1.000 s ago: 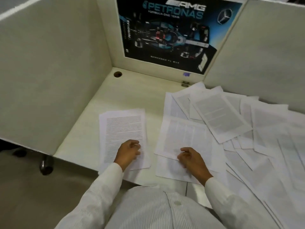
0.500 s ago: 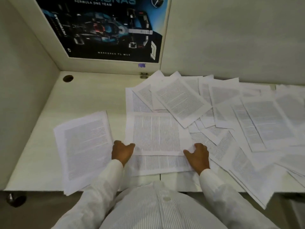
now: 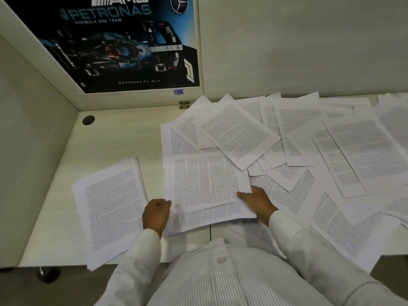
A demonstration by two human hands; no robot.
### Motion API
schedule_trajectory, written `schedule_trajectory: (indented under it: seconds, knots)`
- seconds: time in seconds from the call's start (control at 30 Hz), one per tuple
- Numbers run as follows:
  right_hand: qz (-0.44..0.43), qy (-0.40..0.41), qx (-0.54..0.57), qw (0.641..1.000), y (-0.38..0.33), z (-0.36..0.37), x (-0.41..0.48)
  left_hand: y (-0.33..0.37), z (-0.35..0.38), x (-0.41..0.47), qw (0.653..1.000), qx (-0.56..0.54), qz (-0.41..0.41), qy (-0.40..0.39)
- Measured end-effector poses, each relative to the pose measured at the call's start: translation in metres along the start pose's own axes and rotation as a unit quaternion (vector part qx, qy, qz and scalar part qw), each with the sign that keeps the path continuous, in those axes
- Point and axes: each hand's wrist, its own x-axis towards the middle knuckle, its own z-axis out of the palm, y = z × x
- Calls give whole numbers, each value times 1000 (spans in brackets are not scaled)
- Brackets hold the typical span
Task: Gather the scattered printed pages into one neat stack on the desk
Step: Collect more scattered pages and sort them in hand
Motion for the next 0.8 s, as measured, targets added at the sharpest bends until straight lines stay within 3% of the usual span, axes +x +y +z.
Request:
schedule_trajectory:
  seconds: [0.17, 0.23, 0.3, 0.37, 0.43, 0.53, 0.67, 0.8]
  knots:
    - [67, -29, 128, 989, 9, 5, 7, -6, -2, -14, 989, -58, -51, 126]
    - [88, -69, 177, 978, 9, 11, 5, -9, -3, -18, 981, -123, -85, 121]
    - [113, -120, 188, 968, 8, 17, 4, -10, 0, -22, 961, -245, -108, 68]
    - [139, -179, 155, 962, 8, 22, 1, -9, 9, -30, 942, -320, -98, 3]
    - [155, -247, 75, 954, 4, 26, -4, -8, 25, -40, 945, -316, -83, -31]
    - [145, -317, -168, 922, -14, 22, -11, -7, 50, -49, 958, -278, -64, -34]
    - [-28, -231, -439, 867, -53, 6, 13, 0, 49, -42, 961, -268, -62, 4]
    - [-217, -19, -454, 864, -88, -5, 48, 3, 41, -32, 953, -290, -82, 21]
